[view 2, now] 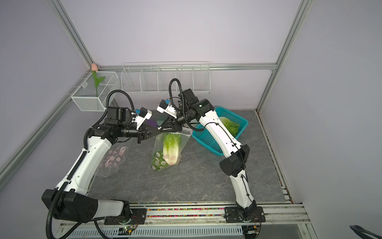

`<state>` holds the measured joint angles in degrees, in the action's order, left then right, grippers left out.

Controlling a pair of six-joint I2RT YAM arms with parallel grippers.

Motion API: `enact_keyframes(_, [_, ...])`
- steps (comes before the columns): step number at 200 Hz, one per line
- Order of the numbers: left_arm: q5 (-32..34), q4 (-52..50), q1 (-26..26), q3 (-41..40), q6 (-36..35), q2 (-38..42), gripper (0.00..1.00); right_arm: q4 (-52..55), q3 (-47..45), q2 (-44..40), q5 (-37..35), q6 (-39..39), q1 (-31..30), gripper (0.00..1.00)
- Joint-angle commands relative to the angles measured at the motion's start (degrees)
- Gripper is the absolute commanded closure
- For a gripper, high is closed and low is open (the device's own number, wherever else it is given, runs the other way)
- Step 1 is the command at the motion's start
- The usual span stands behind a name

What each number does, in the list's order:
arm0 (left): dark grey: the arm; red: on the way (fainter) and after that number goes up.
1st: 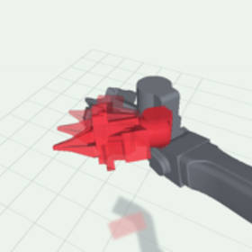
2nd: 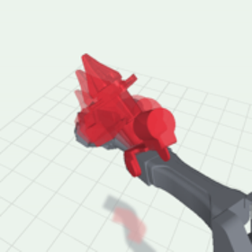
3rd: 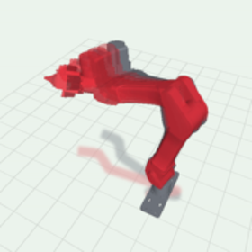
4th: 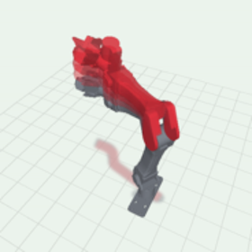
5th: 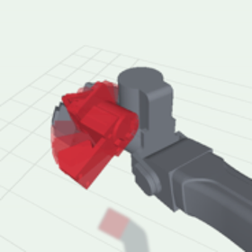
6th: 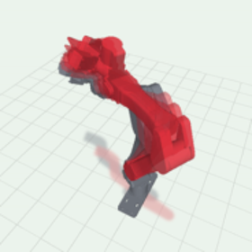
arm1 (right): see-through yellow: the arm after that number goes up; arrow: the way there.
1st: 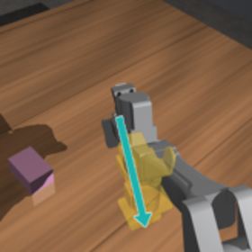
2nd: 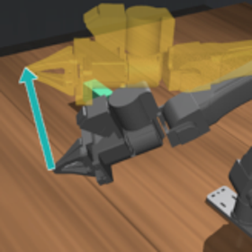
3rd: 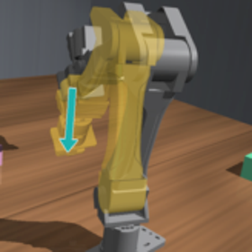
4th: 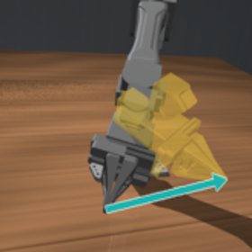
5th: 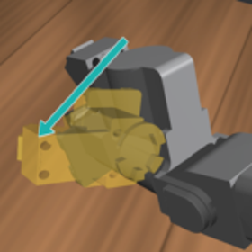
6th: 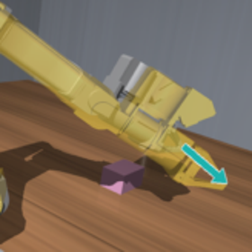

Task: Put the chinese cabbages into a zipper bag and zip it
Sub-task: Zip the zipper on the zipper food storage bag.

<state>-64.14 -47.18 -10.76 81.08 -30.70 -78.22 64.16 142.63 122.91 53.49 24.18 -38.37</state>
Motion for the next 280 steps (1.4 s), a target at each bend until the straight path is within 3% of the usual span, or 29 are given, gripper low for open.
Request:
enact_keyframes(1, [-1.77,0.72,0.31,-0.13,-1.1,1.08,1.0,-1.35,0.81,0.75,2.55,-0.77,0.14,0.74])
enact_keyframes(51, [-1.6,1.83,0.96,-0.42,0.16,1.92,1.0,-1.22,0.25,0.27,2.44,-1.02,0.88,0.86])
enact_keyframes(123, [4.28,13.02,2.23,-6.53,10.62,7.7,1.0,-2.34,-7.05,-4.58,-5.38,0.08,1.91,0.89])
enact_keyframes(221, [10.32,21.95,6.39,-9.59,19.84,10.42,1.0,-8.33,-25.36,-16.27,-16.4,-1.67,4.2,0.9])
enact_keyframes(280, [11.39,25.11,7.72,-12.91,22.38,11.15,1.0,-12.92,-38.57,-25.08,-18.88,-3.71,7.27,0.89])
